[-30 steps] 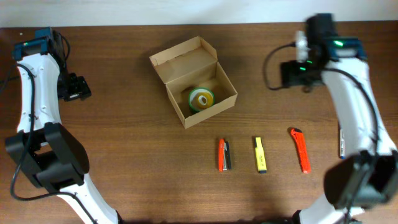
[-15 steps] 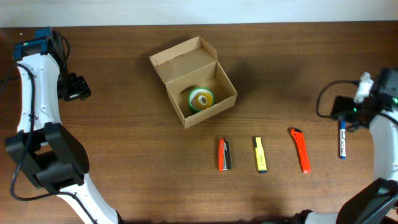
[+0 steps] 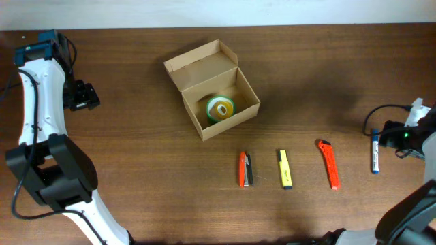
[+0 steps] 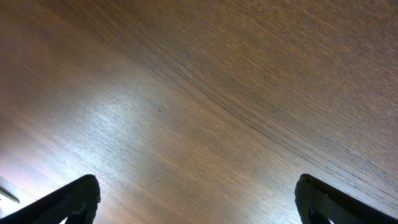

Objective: Pack container
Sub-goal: 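Move the right gripper over the blue-capped marker at right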

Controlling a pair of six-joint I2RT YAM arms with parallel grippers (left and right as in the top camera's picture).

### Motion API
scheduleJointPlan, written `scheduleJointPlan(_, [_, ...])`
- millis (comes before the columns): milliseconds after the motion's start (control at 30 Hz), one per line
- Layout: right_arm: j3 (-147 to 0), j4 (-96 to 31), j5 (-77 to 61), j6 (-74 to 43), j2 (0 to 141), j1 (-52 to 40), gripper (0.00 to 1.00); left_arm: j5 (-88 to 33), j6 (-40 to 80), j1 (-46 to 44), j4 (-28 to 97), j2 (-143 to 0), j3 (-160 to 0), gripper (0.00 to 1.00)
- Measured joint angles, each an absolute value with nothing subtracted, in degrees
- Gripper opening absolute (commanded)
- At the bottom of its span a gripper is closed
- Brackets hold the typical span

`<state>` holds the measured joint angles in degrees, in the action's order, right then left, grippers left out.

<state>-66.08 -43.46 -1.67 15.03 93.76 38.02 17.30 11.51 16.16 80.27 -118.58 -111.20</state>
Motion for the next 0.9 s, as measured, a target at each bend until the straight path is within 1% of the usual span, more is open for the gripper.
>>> scheduleJointPlan(167, [-65.8, -45.25, -1.69, 15.75, 95.96, 38.06, 0.76, 17.3, 11.51, 16.16, 80.27, -118.58, -111.2, 1.0])
scheduleJointPlan(333, [-65.76, -46.57, -1.63, 16.8, 95.96, 38.06, 0.72, 17.3, 11.51, 16.16, 80.27, -118.58, -111.2, 1.0])
scheduleJointPlan(400, [-65.76, -46.68, -1.63, 16.91, 95.96, 38.06, 0.69, 17.3, 11.51, 16.16, 80.27, -118.58, -111.2, 1.0])
scheduleJointPlan(900, [-65.76, -44.62, -1.58, 17.02, 103.04, 38.06, 0.67, 17.3, 11.51, 16.16, 80.27, -118.58, -111.2, 1.0])
